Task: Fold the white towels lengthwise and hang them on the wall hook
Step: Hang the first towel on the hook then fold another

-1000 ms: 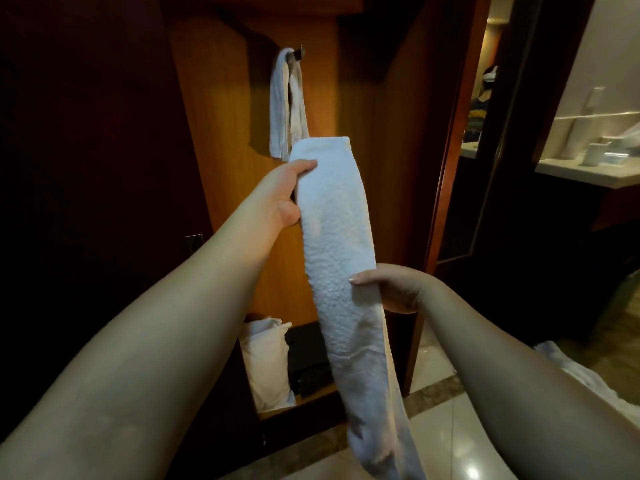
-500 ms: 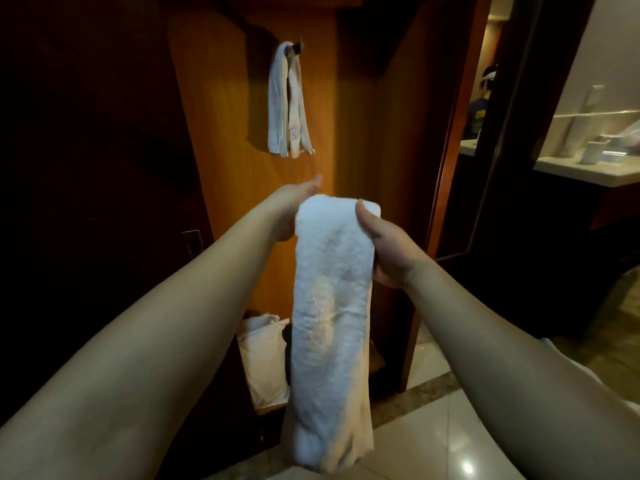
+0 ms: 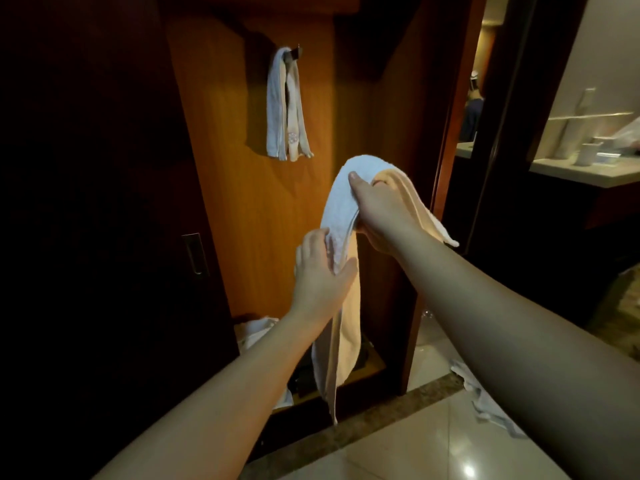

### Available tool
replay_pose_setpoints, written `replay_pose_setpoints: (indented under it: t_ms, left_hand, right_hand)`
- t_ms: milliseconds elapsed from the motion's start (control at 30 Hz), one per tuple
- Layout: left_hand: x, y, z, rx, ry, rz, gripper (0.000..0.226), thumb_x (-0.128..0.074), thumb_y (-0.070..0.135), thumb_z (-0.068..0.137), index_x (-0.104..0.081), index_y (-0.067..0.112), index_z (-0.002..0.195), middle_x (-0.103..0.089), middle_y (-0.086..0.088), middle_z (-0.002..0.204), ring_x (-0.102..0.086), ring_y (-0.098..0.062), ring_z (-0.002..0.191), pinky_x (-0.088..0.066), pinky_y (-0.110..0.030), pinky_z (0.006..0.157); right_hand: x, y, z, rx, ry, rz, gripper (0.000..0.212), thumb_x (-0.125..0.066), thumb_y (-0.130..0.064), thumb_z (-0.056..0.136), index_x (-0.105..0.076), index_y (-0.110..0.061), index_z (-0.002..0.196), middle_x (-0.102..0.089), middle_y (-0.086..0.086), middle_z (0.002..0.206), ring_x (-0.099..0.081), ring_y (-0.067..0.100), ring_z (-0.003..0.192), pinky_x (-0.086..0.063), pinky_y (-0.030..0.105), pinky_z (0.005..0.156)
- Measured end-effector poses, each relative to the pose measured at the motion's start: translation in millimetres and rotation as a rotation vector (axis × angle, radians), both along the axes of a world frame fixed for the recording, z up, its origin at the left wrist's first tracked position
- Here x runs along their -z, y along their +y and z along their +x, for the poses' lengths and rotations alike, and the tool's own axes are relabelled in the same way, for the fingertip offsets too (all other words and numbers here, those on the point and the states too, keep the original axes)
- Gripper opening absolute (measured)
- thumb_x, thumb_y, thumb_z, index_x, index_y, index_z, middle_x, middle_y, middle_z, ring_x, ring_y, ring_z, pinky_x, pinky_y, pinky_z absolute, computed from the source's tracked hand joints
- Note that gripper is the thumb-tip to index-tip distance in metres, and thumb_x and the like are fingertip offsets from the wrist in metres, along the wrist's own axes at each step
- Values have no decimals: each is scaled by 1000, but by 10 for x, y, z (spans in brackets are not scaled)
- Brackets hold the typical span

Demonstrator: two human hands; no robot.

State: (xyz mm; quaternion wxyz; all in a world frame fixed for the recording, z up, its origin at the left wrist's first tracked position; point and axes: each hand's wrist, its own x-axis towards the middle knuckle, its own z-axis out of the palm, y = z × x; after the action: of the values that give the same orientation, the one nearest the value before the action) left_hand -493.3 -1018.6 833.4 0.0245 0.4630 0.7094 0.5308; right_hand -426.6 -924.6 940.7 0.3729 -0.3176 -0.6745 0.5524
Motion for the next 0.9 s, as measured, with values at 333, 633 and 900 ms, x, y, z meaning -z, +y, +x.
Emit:
replay_pose_setpoints:
  t_ms: [333,633,900]
  left_hand:
    - [259,210,-354,-209,38,-167,15,-64,21,93,-55,30,100,-56,11,97,-60,-5,72,-41,-16,51]
    - [708,-68,-901,-350,41,-394,12,-61,19,91,-49,21,87,-58,-1,90,-56,-19,71,-37,-30,52]
    - [861,-270,-1297,-376,83,-573,38,-57,13,92,-59,12,130,-57,-7,127,-59,-21,97,-43,-30,66]
  right_hand:
    - [-428,188,41,276,53,79,51,-42,-51,103,-61,-7,122,-66,5,99,-68,26,97,-57,44,91]
    - [-300,673,268,340,256,-159,30,-50,-41,102,-62,-14,100,-68,2,90,-70,21,82,-55,29,58]
    - [-148,890,424,431,451,-437,21,-59,-36,100,-53,-18,108,-64,2,96,-65,21,91,-56,47,95]
